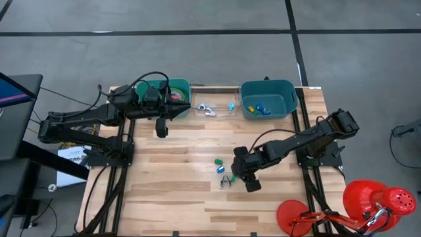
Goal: Pick and place Stapler, Stapler remover, tape
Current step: Put the green stapler into the dark blue bin
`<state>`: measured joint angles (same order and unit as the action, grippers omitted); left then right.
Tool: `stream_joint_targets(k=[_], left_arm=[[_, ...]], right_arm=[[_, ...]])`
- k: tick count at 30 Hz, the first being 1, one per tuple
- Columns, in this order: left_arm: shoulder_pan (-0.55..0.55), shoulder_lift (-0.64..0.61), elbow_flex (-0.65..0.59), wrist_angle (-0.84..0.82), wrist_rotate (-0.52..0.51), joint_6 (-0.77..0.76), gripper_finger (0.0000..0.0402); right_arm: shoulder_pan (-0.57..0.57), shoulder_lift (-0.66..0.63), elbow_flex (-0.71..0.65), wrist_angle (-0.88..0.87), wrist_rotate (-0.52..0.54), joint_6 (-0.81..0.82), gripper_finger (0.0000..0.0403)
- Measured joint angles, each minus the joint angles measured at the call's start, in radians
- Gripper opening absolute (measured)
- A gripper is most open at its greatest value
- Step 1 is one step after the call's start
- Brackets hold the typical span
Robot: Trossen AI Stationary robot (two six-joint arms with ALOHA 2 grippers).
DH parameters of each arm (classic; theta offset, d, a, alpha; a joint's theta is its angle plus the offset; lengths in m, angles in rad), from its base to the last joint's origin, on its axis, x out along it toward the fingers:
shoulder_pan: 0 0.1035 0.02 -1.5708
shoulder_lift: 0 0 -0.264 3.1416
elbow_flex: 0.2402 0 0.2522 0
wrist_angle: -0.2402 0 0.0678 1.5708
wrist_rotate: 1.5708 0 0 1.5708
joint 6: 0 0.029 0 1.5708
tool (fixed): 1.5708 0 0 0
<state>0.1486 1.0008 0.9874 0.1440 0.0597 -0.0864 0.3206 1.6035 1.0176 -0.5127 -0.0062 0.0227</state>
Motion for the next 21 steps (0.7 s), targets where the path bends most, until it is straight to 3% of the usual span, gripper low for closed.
stream_joint_targets(k=[8, 21], left_arm=[[0.0, 0.0, 0.0, 0.0, 0.0, 0.0, 0.0021], [0.0, 0.0, 0.0, -0.001, 0.0, 0.0, 0.0021]], right_arm=[[-0.017, 0.0, 0.033, -0.067, -0.02, -0.043, 0.0245], [-0.035, 0.04, 0.209, -0.263, -0.023, -0.283, 0.0256]])
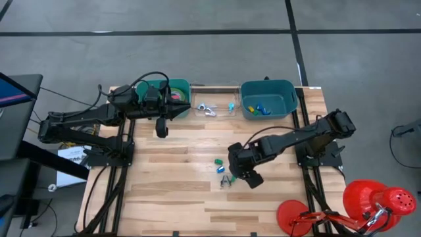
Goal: Pick and place Stapler, Stapler remover, tape
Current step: Put the green stapler into the dark blue bin
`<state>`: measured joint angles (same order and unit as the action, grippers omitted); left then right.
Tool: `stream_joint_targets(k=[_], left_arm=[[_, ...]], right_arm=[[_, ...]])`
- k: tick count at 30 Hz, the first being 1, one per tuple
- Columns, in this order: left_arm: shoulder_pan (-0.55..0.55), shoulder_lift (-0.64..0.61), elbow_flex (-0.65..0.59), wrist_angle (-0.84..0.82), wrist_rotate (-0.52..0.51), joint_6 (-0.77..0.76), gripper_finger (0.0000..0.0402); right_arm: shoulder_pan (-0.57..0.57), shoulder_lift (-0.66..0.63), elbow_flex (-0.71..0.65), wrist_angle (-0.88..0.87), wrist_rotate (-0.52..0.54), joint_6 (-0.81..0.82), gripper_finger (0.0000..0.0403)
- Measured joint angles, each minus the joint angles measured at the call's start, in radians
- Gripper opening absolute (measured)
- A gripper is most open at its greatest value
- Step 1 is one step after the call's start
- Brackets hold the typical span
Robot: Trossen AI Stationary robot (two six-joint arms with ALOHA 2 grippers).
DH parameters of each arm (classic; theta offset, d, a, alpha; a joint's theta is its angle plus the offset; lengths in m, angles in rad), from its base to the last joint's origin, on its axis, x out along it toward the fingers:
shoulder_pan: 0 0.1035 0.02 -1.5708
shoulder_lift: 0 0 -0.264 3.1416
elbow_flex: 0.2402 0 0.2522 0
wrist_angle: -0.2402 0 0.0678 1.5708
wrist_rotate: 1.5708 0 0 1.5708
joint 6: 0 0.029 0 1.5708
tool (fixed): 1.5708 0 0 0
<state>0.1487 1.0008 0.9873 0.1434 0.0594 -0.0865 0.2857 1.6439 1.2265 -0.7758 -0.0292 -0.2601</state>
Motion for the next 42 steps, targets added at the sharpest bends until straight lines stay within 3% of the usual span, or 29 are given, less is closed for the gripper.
stream_joint_targets(k=[11, 28, 42], left_arm=[[0.0, 0.0, -0.002, 0.001, 0.0, 0.0, 0.0021], [0.0, 0.0, -0.002, 0.01, 0.0, 0.0, 0.0021], [0.0, 0.0, -0.002, 0.022, 0.0, 0.0, 0.0021]], right_arm=[[-0.006, 0.005, 0.031, -0.032, 0.002, -0.111, 0.0256], [0.0, 0.225, 0.029, 0.015, 0.011, -0.214, 0.0255], [0.0, 0.295, 0.029, 0.056, 0.027, -0.213, 0.0253]])
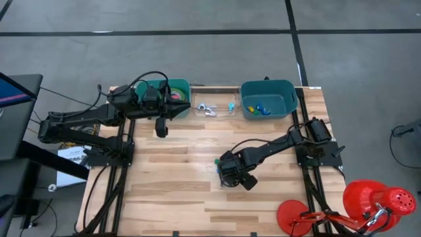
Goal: Pick and place Stapler, Stapler remover, tape
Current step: Put the green stapler into the dark blue bin
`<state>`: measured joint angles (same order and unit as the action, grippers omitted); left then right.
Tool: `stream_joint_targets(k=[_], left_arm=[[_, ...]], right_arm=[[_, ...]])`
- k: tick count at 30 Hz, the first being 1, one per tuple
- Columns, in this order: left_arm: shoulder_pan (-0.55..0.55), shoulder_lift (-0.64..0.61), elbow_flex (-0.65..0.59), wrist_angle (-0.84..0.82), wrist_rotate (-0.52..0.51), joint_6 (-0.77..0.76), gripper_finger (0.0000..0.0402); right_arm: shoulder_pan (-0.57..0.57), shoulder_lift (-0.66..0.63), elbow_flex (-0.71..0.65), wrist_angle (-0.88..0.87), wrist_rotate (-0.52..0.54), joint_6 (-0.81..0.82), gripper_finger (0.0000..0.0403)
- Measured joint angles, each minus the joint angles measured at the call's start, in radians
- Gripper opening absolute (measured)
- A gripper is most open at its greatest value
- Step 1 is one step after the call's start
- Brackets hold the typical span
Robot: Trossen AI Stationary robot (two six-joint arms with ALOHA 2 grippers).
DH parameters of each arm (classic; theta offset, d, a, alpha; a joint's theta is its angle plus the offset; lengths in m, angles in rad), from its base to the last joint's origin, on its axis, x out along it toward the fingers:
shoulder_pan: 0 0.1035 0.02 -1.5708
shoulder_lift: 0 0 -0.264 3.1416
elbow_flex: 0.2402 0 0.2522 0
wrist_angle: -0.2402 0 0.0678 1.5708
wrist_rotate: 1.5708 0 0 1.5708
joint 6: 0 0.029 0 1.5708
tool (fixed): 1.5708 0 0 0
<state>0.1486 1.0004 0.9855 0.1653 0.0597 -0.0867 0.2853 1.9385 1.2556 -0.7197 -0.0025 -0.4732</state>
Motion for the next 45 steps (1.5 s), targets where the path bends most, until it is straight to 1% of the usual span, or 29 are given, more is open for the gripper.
stream_joint_targets(k=[4, 15, 20, 27, 35, 40, 45], left_arm=[[0.0, 0.0, 0.0, 0.001, 0.0, 0.0, 0.0021], [0.0, 0.0, 0.0, 0.001, 0.0, 0.0, 0.0021], [0.0, 0.0, 0.0, 0.001, 0.0, 0.0, 0.0021], [0.0, 0.0, 0.0, 0.001, 0.0, 0.0, 0.0021], [0.0, 0.0, 0.0, 0.001, 0.0, 0.0, 0.0021], [0.0, 0.0, 0.0, 0.001, 0.0, 0.0, 0.0021], [0.0, 0.0, 0.0, 0.0, 0.0, 0.0, 0.0021]], right_arm=[[0.0, 0.0, 0.0, 0.0, 0.0, 0.002, 0.0232], [0.001, 0.0, 0.0, 0.0, 0.0, 0.01, 0.0121], [0.001, 0.0, 0.0, -0.001, 0.0, 0.011, 0.009], [0.002, 0.0, 0.0, -0.006, 0.0, 0.024, 0.0072], [0.002, 0.0, 0.0, -0.009, 0.0, 0.031, 0.0072], [0.005, -0.04, 0.0, -0.034, 0.003, 0.104, 0.0072], [0.035, -0.096, 0.0, -0.049, 0.003, 0.179, 0.0072]])
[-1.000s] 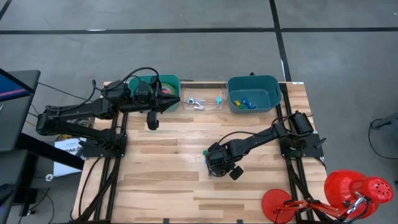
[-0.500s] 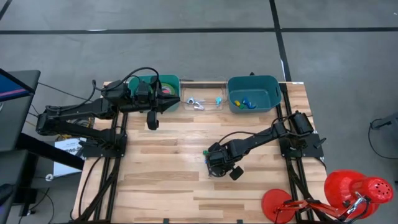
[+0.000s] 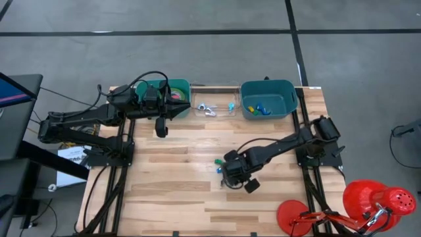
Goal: Pick and place Stapler, Stapler remover, tape
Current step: Put the green stapler into the dark blue bin
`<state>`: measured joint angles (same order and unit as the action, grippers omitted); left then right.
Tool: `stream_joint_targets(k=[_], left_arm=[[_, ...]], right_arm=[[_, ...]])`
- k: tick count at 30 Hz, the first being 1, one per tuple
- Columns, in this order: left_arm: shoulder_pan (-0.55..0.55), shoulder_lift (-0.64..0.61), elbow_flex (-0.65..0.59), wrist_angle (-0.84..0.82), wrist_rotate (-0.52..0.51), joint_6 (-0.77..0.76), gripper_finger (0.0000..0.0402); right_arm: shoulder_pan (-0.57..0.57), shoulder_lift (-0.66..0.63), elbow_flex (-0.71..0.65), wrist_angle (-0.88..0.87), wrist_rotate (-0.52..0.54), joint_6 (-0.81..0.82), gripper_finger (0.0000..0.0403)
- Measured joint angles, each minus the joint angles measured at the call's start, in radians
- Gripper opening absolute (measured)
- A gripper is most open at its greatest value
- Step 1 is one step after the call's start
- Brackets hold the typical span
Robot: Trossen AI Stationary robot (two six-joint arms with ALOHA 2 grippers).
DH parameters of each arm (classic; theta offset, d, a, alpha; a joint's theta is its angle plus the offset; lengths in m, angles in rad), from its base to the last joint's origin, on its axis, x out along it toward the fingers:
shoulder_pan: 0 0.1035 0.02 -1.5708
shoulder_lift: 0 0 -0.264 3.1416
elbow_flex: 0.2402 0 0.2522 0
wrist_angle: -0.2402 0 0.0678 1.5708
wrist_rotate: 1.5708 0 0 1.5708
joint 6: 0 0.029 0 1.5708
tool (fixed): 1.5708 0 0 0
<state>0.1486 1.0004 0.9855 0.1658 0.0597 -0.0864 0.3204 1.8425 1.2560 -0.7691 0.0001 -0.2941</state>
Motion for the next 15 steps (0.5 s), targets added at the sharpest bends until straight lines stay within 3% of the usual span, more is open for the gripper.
stream_joint_targets(k=[15], left_arm=[[0.0, 0.0, 0.0, 0.0, 0.0, 0.0, 0.0021]], right_arm=[[0.084, -0.051, 0.0, 0.012, -0.003, 0.384, 0.0072]])
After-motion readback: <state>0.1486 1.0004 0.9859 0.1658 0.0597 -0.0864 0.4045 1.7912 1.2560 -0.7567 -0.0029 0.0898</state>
